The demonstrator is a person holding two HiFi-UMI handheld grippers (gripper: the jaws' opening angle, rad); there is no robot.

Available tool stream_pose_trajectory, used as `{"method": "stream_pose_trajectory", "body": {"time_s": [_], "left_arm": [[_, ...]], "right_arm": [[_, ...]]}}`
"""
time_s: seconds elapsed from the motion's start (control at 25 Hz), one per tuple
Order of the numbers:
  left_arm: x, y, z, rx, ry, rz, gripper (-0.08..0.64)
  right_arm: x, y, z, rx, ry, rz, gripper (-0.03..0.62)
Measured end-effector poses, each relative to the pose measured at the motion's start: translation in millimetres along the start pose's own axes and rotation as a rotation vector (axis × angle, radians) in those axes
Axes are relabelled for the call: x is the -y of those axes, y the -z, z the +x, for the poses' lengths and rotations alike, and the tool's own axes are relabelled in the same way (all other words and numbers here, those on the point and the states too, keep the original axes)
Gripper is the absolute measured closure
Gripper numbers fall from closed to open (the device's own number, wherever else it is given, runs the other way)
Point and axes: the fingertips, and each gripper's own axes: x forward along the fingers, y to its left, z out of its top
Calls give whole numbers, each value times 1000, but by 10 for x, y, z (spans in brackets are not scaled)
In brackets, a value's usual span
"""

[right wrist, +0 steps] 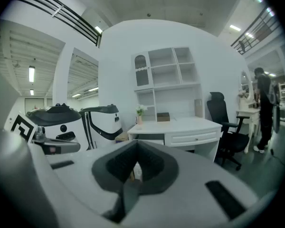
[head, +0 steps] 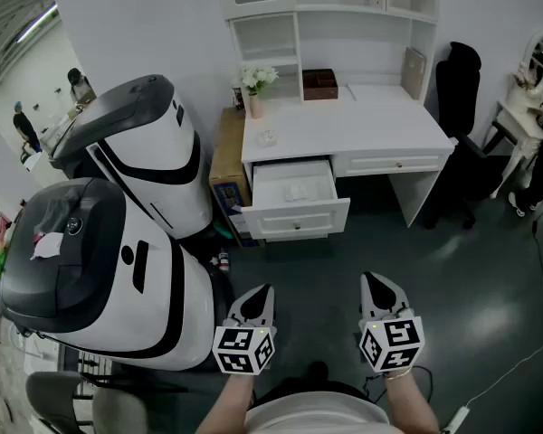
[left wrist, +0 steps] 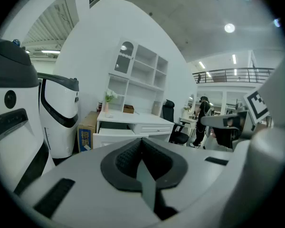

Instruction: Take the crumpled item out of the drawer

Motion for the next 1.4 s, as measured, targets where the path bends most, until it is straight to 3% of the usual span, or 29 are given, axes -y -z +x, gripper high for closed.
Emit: {"method": "stream_pose_trajectory", "body": {"time_s": [0.8,1.4], "left_arm": [[203,-103,185,32,-53,18,569],[-7,-92,461,13,-73,16,466]], "right_arm": [[317,3,40,29,-11,21,591],[464,77,404,-10,-9,48,591]]}}
